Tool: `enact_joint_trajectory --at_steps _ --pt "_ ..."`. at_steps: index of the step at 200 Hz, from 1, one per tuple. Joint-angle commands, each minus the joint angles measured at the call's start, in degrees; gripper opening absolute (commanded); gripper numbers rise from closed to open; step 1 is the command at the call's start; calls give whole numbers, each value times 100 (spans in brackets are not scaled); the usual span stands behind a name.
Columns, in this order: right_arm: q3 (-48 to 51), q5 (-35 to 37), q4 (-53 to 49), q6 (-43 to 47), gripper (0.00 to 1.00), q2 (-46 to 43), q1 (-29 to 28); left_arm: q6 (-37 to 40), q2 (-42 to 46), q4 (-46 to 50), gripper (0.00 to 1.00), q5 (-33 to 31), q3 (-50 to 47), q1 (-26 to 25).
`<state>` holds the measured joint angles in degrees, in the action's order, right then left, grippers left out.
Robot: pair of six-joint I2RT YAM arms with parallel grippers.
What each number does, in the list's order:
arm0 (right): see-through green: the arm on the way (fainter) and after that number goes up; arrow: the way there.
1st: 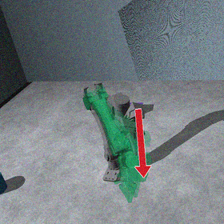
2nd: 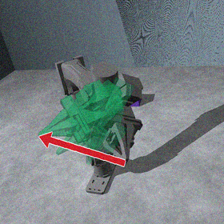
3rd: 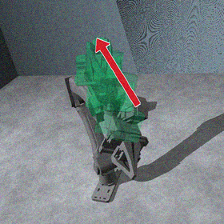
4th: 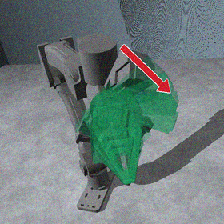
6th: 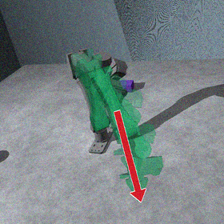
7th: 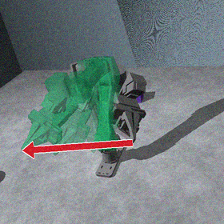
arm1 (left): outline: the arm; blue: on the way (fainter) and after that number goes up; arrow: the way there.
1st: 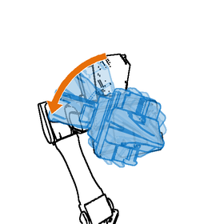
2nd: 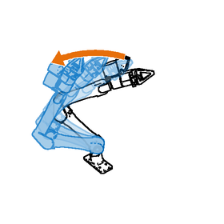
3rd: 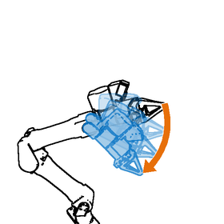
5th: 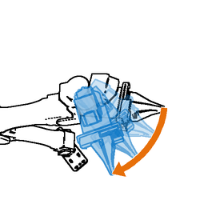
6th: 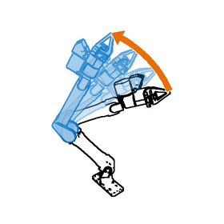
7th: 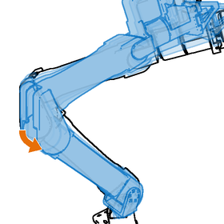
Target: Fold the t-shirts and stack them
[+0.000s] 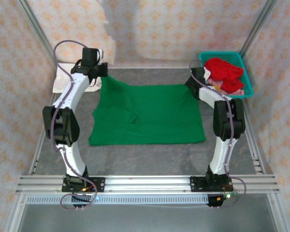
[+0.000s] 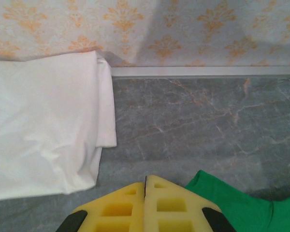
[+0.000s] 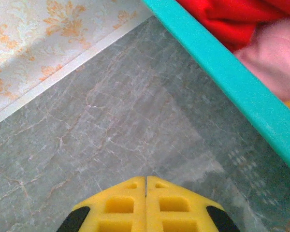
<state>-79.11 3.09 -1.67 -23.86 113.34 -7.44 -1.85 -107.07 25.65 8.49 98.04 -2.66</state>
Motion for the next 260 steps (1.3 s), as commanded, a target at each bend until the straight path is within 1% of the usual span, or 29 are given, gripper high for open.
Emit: enact_joint_trajectory --at_steps 1,28,61,99,129,168,194,228,260 --pt "613 188 806 -121 0 -479 15 -2 605 -742 0 -439 -825 -55" --pt "1027 221 1082 -30 0 -765 15 -11 1218 -1050 0 -743 -1663 -117" --pt "1294 212 1235 37 0 -1057 15 -61 1598 -1054 0 -937 -2099 -169" --pt "1788 74 1334 -4 0 -1459 15 -305 2105 -1012 0 -1133 -2734 -306" --pt "2085 -49 1168 -9 0 -1773 8 -659 2464 -924 0 -1333 -3216 -417" --pt "2207 -186 796 106 0 -1952 6 -863 2677 -1026 0 -1605 -3825 -490" --pt "2149 -169 595 203 0 -1947 10 -819 2692 -895 0 -1805 -3797 -486" --pt "2011 -210 384 265 0 -1898 10 -816 2590 -817 0 -1771 -3621 -482" --pt "1988 -204 258 319 0 -1957 7 -861 2621 -805 0 -1783 -3669 -490"
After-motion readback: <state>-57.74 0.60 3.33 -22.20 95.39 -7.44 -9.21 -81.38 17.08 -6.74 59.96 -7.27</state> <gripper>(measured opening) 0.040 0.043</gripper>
